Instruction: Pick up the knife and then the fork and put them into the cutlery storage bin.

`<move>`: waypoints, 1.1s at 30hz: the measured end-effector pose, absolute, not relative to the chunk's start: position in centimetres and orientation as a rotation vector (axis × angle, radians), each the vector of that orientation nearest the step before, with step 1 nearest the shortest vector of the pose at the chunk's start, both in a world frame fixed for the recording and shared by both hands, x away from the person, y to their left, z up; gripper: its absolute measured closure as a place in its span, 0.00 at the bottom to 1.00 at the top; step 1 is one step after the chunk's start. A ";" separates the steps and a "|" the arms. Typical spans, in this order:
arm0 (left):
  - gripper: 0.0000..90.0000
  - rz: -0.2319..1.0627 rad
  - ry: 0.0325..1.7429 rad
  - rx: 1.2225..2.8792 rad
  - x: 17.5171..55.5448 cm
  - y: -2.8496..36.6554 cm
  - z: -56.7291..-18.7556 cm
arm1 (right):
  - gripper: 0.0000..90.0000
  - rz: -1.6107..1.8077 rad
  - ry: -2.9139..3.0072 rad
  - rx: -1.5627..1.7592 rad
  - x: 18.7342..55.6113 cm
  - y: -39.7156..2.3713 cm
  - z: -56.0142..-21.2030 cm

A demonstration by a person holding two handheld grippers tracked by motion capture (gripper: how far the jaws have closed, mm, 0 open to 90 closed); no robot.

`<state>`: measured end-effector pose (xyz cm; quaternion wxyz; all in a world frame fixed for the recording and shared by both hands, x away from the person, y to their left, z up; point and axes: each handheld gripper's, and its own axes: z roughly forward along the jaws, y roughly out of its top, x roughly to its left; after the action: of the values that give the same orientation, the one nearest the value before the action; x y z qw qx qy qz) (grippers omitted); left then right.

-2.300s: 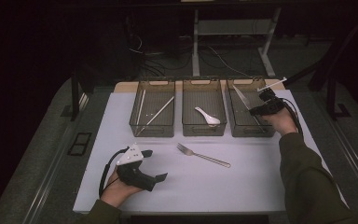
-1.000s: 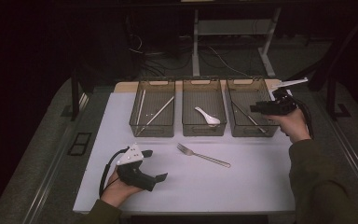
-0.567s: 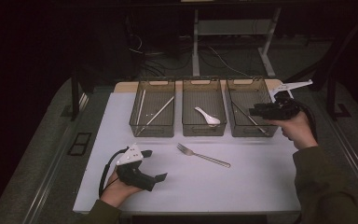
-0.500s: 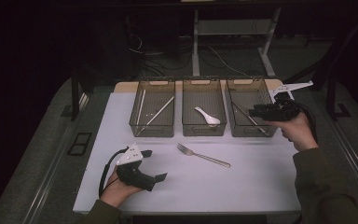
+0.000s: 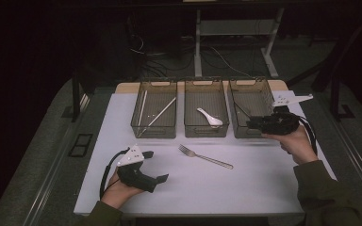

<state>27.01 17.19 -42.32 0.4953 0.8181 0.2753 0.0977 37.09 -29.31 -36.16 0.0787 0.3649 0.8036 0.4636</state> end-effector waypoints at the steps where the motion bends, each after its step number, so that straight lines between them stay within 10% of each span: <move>1: 0.00 0.238 0.667 1.981 27.0 17.2 -42.3 | 0.73 1.385 2.412 1.084 37.0 -29.1 -36.4; 33: 0.00 0.242 0.657 1.988 27.0 16.9 -42.3 | 0.76 1.316 2.649 0.827 35.0 -21.8 -38.3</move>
<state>27.00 16.94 -42.28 0.4940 0.8201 0.2709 0.0998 35.04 -21.77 -38.30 0.0351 0.2691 0.8619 0.4282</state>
